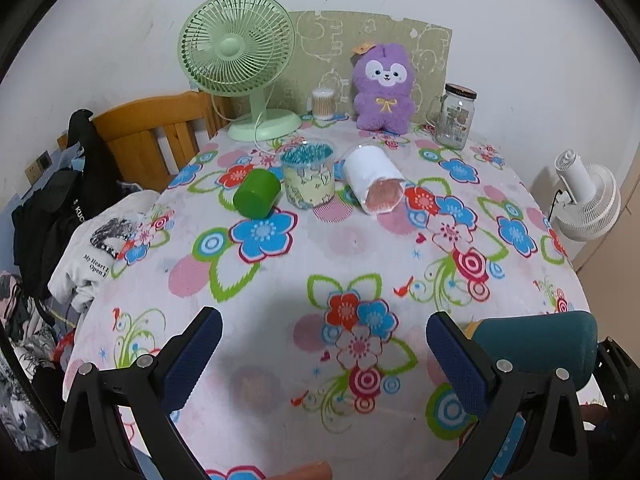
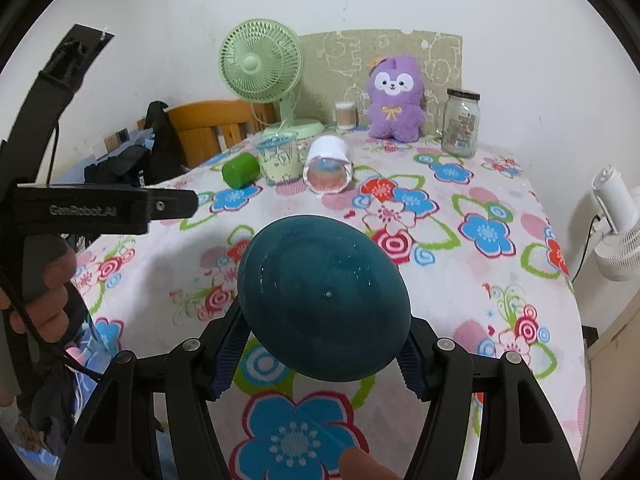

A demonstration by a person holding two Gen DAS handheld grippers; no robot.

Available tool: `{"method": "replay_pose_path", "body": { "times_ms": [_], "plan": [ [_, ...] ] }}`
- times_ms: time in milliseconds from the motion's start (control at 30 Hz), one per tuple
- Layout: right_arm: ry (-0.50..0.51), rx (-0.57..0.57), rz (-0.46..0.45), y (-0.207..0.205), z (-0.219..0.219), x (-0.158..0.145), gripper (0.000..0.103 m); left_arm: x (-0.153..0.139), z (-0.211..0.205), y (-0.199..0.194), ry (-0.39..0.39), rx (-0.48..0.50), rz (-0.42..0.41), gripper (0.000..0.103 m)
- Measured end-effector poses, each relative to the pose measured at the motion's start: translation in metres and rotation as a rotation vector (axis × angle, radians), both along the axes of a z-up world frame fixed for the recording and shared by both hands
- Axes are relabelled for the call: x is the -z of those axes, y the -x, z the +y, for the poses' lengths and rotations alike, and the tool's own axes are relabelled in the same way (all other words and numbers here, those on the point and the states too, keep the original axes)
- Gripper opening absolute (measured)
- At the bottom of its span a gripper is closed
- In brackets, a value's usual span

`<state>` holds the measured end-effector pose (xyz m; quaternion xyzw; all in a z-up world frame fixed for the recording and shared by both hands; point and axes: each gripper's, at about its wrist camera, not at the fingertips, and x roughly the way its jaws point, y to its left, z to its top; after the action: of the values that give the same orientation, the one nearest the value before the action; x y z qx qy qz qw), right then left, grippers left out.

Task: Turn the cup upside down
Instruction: 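Carry the teal cup with the right gripper toward the left gripper, then close the left gripper on the teal cup while the right gripper opens and withdraws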

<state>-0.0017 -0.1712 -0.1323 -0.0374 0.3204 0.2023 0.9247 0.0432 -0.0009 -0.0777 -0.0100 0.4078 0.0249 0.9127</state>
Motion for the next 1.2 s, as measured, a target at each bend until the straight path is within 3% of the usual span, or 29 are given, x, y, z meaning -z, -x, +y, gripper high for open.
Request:
{"method": "replay_pose_path", "body": {
  "times_ms": [333, 533, 733, 1000, 1200],
  "plan": [
    [0.008, -0.006, 0.009, 0.017, -0.014, 0.011, 0.067, 0.006, -0.021, 0.014, -0.011, 0.056, 0.017, 0.103],
    [0.031, 0.043, 0.098, 0.021, -0.034, 0.035, 0.068, 0.010, -0.034, 0.019, -0.016, 0.086, 0.028, 0.103],
    [0.017, 0.063, 0.121, 0.018, -0.043, 0.040, 0.069, 0.013, -0.042, 0.018, -0.016, 0.103, 0.041, 0.103],
    [0.043, 0.076, 0.109, 0.018, -0.043, 0.026, 0.092, 0.009, -0.047, 0.021, -0.020, 0.117, 0.031, 0.103],
    [0.021, 0.063, 0.098, 0.020, -0.047, 0.007, 0.093, 0.001, -0.049, 0.023, -0.010, 0.123, 0.022, 0.103]
  ]
}}
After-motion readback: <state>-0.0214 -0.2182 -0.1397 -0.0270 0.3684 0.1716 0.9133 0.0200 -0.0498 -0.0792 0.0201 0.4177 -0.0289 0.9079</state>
